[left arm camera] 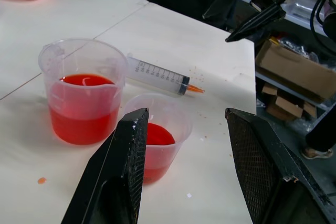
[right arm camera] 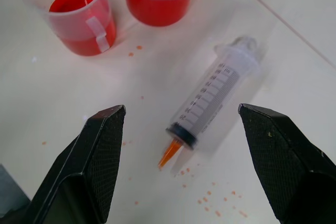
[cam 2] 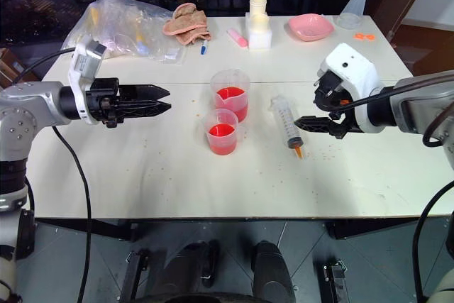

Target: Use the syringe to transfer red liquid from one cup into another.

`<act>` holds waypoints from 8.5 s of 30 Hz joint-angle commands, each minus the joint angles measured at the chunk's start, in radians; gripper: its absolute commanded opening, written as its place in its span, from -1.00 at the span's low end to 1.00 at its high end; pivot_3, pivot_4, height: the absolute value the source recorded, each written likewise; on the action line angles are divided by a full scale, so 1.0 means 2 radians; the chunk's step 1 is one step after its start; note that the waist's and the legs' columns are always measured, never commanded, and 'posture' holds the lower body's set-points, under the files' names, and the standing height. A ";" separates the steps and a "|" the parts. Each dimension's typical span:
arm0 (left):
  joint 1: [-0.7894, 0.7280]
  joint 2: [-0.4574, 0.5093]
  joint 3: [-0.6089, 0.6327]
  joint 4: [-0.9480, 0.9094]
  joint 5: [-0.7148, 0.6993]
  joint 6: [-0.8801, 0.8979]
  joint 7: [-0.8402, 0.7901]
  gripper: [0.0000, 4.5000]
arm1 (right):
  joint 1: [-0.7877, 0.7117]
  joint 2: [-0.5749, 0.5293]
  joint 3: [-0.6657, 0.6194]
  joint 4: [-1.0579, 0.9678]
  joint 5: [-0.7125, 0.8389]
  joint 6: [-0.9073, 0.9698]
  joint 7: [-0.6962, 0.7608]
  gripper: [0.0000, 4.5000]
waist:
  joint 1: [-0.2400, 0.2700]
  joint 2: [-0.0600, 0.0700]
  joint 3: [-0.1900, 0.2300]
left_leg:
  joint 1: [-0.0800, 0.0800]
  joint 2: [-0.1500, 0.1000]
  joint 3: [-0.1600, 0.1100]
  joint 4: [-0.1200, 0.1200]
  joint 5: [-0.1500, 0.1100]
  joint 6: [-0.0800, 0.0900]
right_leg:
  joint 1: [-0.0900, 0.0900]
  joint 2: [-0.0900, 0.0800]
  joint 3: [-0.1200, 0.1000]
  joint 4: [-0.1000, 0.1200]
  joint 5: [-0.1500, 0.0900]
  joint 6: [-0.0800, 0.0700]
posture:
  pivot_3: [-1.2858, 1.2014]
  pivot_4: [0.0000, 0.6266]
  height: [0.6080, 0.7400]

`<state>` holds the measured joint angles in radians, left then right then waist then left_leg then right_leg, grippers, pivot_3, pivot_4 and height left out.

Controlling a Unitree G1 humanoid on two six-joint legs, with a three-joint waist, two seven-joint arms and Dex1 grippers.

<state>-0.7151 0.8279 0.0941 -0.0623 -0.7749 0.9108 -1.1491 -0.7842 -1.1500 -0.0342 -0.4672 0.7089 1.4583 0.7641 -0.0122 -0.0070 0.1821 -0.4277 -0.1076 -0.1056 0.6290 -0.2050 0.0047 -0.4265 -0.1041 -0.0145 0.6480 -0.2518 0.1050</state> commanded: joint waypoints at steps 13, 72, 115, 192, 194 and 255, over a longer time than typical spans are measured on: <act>-0.015 0.007 0.010 -0.012 -0.001 -0.004 0.002 0.08 | -0.090 0.010 0.068 0.037 -0.025 0.044 -0.032 0.60 | -0.001 0.000 0.000 | 0.000 0.000 0.000 0.000 0.000 0.000 | 0.000 0.000 0.000 0.000 0.000 0.000 | 0.03 -0.52 1.00; -0.004 0.009 0.063 -0.025 -0.041 0.000 0.072 0.08 | -0.304 0.340 0.087 0.641 -0.376 -0.269 -0.179 -0.40 | -0.015 0.001 0.000 | 0.000 0.000 0.002 -0.001 0.001 -0.002 | -0.002 0.003 0.004 0.003 0.001 0.000 | 0.03 -0.52 1.00; -0.164 -0.064 -0.022 0.152 0.089 -0.103 0.020 0.08 | -0.017 0.599 0.043 0.450 -0.330 -0.808 -0.278 -0.40 | -0.017 0.000 0.000 | 0.001 0.000 0.003 -0.001 0.003 -0.005 | -0.005 0.004 0.006 0.008 0.001 0.000 | 0.03 -0.52 1.00; -0.329 -0.248 -0.008 0.431 0.208 -0.287 -0.025 -0.99 | 0.021 0.626 0.069 0.469 -0.342 -0.807 -0.263 -0.40 | -0.017 0.000 0.000 | 0.001 0.000 0.003 0.000 0.002 -0.003 | -0.005 0.004 0.006 0.009 0.001 0.000 | 0.03 -0.52 1.00; -0.333 -0.247 -0.005 0.430 0.206 -0.286 -0.025 -0.99 | 0.024 0.626 0.069 0.469 -0.342 -0.808 -0.263 -0.40 | -0.018 0.000 0.000 | 0.001 0.000 0.003 0.000 0.002 -0.003 | -0.005 0.004 0.006 0.009 0.001 0.000 | 0.03 -0.52 1.00; -0.233 -0.070 0.064 0.331 0.167 -0.145 0.009 0.27 | 0.006 0.597 0.044 0.271 -0.311 -0.695 -0.269 -0.40 | -0.028 0.000 0.000 | 0.001 0.000 0.003 0.000 0.002 -0.003 | -0.005 0.005 0.006 0.009 0.001 0.000 | 0.03 -0.52 1.00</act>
<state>-1.1709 0.6660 0.2136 0.6279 -0.4431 0.6439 -1.1330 -0.7288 0.0450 0.0638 0.1645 0.0636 0.0559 0.2236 -0.0675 -0.0068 0.1813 -0.4258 -0.1070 -0.1000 0.6290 -0.2008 -0.0022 -0.4372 -0.0950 -0.0027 0.6668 -0.2506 0.1044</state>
